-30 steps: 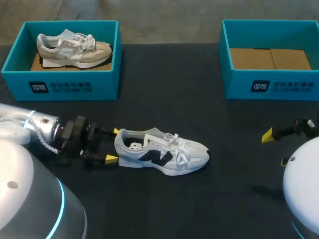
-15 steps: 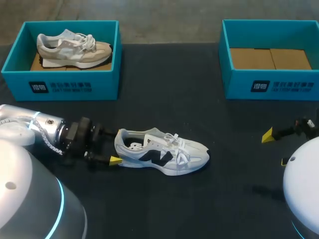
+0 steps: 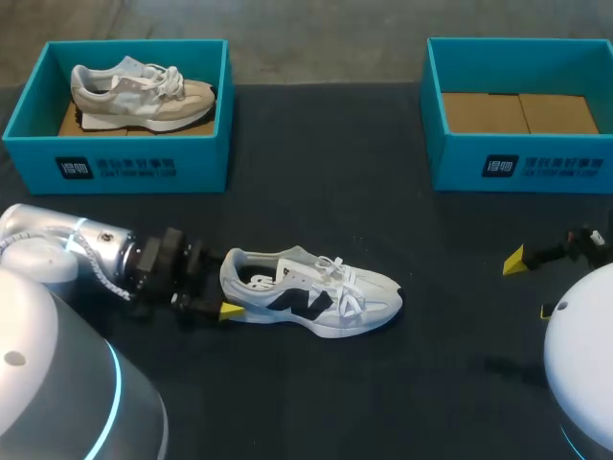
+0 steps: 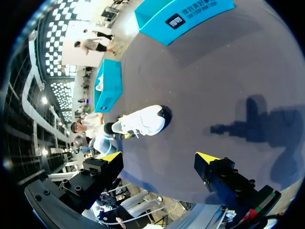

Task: Take the shoe out of the shoebox, open the shoe tongue, remove and reinsert the insole, then place the shoe into the shoebox

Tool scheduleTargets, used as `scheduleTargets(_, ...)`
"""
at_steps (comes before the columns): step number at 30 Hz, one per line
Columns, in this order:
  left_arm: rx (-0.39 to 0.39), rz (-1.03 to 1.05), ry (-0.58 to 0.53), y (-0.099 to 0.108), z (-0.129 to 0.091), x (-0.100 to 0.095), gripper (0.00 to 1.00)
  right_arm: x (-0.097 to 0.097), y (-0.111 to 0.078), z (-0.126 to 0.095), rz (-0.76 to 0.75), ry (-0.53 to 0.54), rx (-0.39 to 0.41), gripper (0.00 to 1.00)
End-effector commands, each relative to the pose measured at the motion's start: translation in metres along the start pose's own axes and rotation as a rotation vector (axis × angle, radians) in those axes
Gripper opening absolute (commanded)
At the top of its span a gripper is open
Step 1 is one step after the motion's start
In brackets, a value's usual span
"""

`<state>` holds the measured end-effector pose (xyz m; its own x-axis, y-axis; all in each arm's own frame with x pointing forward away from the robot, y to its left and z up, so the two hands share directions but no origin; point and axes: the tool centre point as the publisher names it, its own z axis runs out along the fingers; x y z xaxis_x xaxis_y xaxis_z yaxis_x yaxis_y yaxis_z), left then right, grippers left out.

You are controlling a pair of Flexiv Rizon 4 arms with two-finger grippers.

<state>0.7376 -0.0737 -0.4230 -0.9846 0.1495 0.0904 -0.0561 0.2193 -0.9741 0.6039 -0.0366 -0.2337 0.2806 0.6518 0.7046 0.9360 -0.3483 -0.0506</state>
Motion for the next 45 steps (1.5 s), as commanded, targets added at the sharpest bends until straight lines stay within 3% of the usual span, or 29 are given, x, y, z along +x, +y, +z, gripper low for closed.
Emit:
scheduleTargets(1,0.002,-0.001,-0.001,0.002,0.007,0.000,1.00,0.000,-0.011,-0.007,0.001,-0.001,-0.016,1.00)
scheduleTargets(34,0.023,-0.019,-0.029,0.002,0.030,-0.007,1.00,0.000,-0.011,-0.007,0.001,-0.001,-0.016,1.00)
scheduleTargets(35,0.025,-0.018,-0.029,0.002,0.030,-0.008,0.31,0.000,-0.011,-0.007,0.001,-0.001,-0.016,1.00)
scheduleTargets(36,0.025,-0.016,-0.028,0.003,0.029,-0.008,0.00,0.000,-0.011,-0.007,0.001,-0.001,-0.016,1.00)
scheduleTargets(45,0.030,-0.016,-0.029,0.003,0.024,-0.011,0.00,0.000,-0.011,-0.007,0.001,-0.001,-0.016,1.00)
